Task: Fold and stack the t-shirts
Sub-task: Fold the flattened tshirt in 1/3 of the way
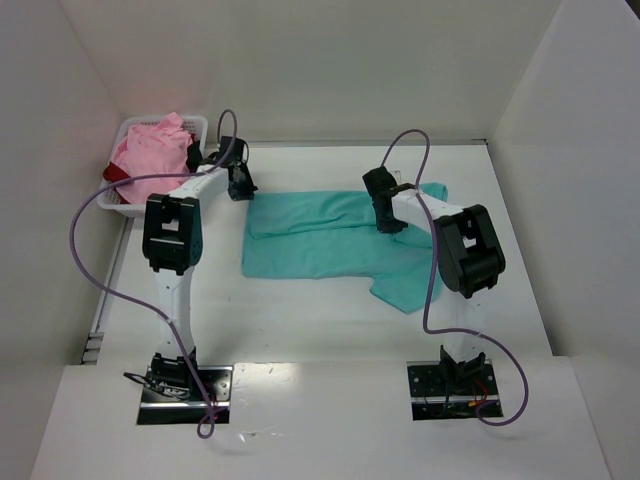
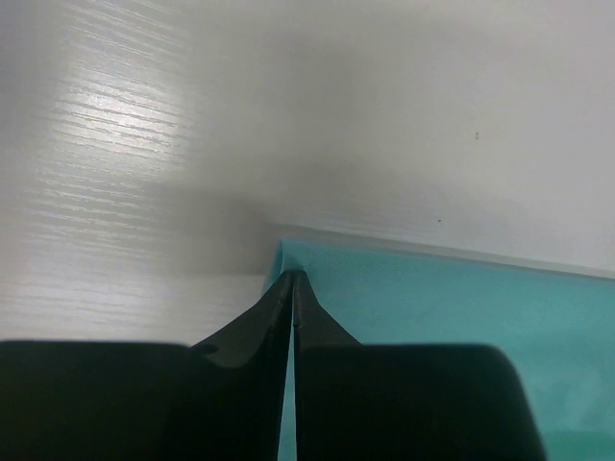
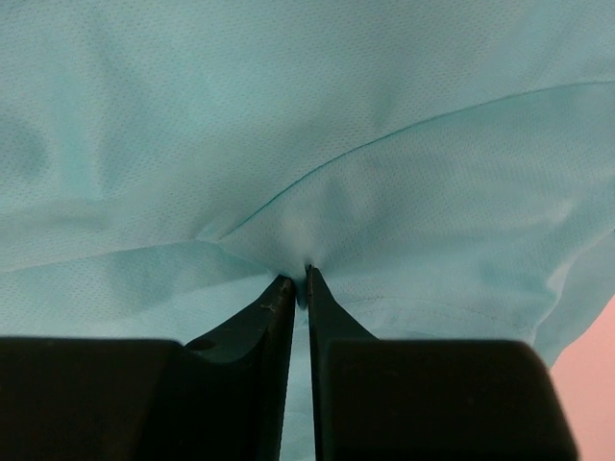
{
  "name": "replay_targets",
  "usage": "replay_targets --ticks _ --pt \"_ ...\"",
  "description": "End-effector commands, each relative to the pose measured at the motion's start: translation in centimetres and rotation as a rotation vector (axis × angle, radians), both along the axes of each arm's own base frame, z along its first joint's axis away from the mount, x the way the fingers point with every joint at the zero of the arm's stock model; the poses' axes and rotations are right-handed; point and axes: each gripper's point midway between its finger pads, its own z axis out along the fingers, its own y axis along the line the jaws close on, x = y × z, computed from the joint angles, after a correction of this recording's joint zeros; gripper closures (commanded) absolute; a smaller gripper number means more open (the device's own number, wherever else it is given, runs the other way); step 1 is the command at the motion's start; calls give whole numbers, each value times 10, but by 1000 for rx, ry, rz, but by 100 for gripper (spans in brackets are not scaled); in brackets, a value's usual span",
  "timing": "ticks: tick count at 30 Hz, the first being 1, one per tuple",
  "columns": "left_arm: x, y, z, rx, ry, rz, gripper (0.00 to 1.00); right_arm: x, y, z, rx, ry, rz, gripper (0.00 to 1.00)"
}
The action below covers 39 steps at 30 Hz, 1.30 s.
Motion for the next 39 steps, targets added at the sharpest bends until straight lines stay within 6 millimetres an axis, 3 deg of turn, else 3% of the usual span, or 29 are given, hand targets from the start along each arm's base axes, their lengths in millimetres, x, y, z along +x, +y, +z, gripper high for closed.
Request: replay_targets --ticks 1,9,14,19,20,23,24,25,28,31,33,34,37,39 --pt "12 2 1 15 -12 40 92 -3 6 13 22 -13 14 86" --pt "19 -2 -4 -2 -15 29 91 -18 15 6 82 45 56 89" --pt "19 -2 -4 -2 -15 29 88 -36 10 0 66 117 56 90" --pt "19 -2 -4 -2 -15 29 88 -32 12 10 74 91 67 87" --pt "19 -2 -4 -2 -15 29 87 -34 11 10 71 101 66 85" --pt "21 -2 9 1 -39 20 83 -28 5 22 46 56 39 63" --pt "24 -4 23 -13 -70 13 83 -24 5 26 44 38 25 54" --pt "24 -4 27 -8 -81 4 81 -15 2 39 47 -2 12 34" --pt "24 -10 51 -33 -126 -26 76 11 2 78 106 -146 -42 18" --pt "26 -16 75 -53 -182 -72 70 43 -15 111 214 -271 -126 13" --pt "20 -24 77 -55 -190 -115 68 58 -31 127 262 -338 -177 13" --pt "19 -30 77 -56 -190 -126 68 69 -51 134 267 -387 -218 13" --pt "14 -41 69 -77 -170 -166 61 89 -86 136 258 -421 -289 13" --pt "13 -43 63 -85 -158 -173 57 97 -101 118 236 -395 -325 18"
